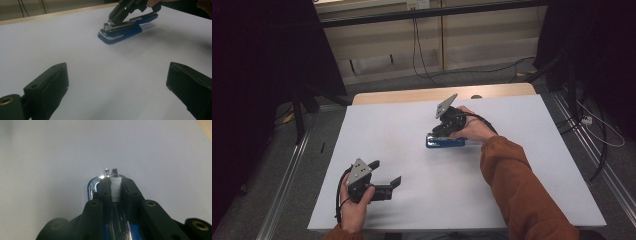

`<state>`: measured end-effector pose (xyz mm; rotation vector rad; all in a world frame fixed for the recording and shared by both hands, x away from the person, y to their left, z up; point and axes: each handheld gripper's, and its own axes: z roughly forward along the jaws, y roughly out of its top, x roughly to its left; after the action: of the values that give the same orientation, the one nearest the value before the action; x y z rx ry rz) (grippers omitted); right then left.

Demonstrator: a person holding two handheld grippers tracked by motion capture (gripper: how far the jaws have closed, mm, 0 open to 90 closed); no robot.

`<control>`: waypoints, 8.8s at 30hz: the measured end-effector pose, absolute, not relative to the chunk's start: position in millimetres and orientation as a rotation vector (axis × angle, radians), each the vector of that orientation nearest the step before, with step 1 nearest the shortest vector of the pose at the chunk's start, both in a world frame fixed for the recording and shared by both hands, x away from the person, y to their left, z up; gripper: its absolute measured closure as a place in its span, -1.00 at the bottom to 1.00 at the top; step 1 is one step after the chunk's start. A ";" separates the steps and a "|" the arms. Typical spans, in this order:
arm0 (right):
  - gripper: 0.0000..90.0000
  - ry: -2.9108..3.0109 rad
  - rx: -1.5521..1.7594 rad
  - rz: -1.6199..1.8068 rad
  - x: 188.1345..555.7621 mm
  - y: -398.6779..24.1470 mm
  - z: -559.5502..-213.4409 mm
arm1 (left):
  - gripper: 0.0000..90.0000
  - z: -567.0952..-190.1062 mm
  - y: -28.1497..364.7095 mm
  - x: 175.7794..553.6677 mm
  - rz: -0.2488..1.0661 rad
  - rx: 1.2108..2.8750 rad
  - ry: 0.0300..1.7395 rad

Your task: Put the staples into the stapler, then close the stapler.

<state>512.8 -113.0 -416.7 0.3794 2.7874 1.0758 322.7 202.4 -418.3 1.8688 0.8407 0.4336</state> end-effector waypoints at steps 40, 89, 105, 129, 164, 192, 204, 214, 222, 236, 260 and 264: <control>0.70 2.780 0.382 1.082 513.8 -107.1 -421.0 | -0.91 -417.8 202.6 322.5 0.438 1.871 0.836; -0.42 2.612 0.769 1.223 499.7 -134.1 -423.2 | -0.91 -418.9 202.9 323.3 0.433 1.871 0.841; -0.83 2.440 0.962 1.301 482.3 -151.2 -423.6 | -0.91 -418.9 203.0 323.6 0.434 1.868 0.846; -0.85 2.170 1.113 1.314 447.1 -182.5 -422.4 | -0.91 -420.4 205.3 324.7 0.438 1.866 0.868; -0.81 2.036 1.246 1.339 398.9 -231.9 -437.3 | -0.92 -421.3 204.5 327.8 0.432 1.868 0.878; -0.52 2.036 1.213 1.259 375.1 -249.2 -438.3 | -0.83 -414.5 157.6 358.7 0.386 1.894 0.834; -0.27 2.008 1.206 1.200 375.5 -251.3 -436.4 | -0.86 -415.2 138.2 385.8 0.364 1.835 0.806; -0.09 2.067 1.166 1.223 377.8 -241.7 -441.1 | -0.86 -417.5 124.3 406.2 0.372 1.883 0.783; 0.28 2.096 1.159 1.227 380.4 -242.4 -443.7 | -0.85 -424.3 114.9 418.7 0.396 1.893 0.804; 1.00 2.059 1.206 1.207 380.3 -247.4 -446.4 | -0.88 -430.6 98.3 444.8 0.427 1.936 0.810; 1.00 2.087 1.257 1.138 391.6 -252.0 -455.5 | 0.39 -434.7 77.1 459.2 0.393 1.988 0.811; 1.00 2.081 1.284 1.135 395.2 -255.7 -457.0 | 0.76 -437.8 74.9 457.0 0.379 1.988 0.805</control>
<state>395.2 -255.7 -457.0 1.2836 2.0811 1.1354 457.0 74.9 -437.8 1.9876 0.8053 0.3788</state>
